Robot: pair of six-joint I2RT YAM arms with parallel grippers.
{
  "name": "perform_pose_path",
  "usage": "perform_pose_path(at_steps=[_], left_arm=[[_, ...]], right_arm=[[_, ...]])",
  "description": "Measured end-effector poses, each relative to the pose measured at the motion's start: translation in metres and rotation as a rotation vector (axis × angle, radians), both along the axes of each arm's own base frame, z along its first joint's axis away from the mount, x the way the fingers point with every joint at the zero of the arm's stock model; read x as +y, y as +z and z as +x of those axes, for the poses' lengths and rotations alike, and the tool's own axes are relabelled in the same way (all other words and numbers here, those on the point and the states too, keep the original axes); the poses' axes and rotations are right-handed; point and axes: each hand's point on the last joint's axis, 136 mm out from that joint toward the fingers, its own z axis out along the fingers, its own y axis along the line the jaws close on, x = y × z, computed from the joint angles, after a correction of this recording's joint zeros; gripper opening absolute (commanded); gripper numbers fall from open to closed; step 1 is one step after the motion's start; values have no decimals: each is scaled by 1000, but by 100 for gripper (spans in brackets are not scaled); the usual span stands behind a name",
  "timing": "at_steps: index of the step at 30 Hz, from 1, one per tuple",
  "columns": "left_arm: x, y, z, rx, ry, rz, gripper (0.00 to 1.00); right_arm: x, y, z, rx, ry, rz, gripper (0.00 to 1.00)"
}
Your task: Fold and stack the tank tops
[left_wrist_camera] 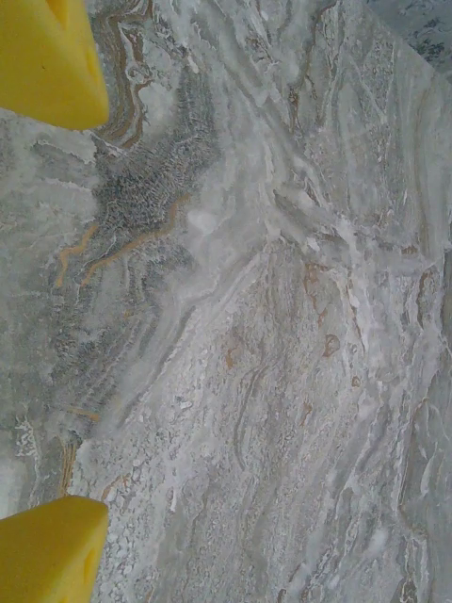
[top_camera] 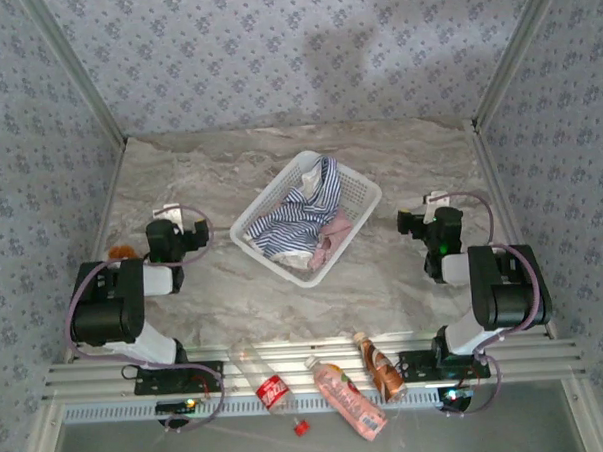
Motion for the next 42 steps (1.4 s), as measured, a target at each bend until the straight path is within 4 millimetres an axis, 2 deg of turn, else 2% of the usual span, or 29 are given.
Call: perform_pose_path(at_steps=[21,25,27,29,32,34,36,38,42], left_arm=[[0,0,0,0,3,2,100],[2,8,-2,5,15,10,100],[4,25,1,1,31,17,100],[7,51,5,-15,60,6,100],[8,101,10,-60,105,-43,100],[4,128,8,-71,123,-87,100],[-10,149,3,-56,121,-136,100],[-30,160,-3,-14,92,-179,100],[-89,166,-19,108,-46,-266,100]], right_arm=[[-2,0,0,0,-3,2,100],[-2,2,-1,0,-3,1,100],[-1,13,-4,-8,3,-1,100],[0,32,-5,-27,10,-2,100],[5,78,-2,-101,35,10,100],[12,108,-2,-145,65,29,100],[22,132,-3,-160,106,57,100],[37,147,-4,-141,156,85,100],[72,155,-13,-38,256,140,100]])
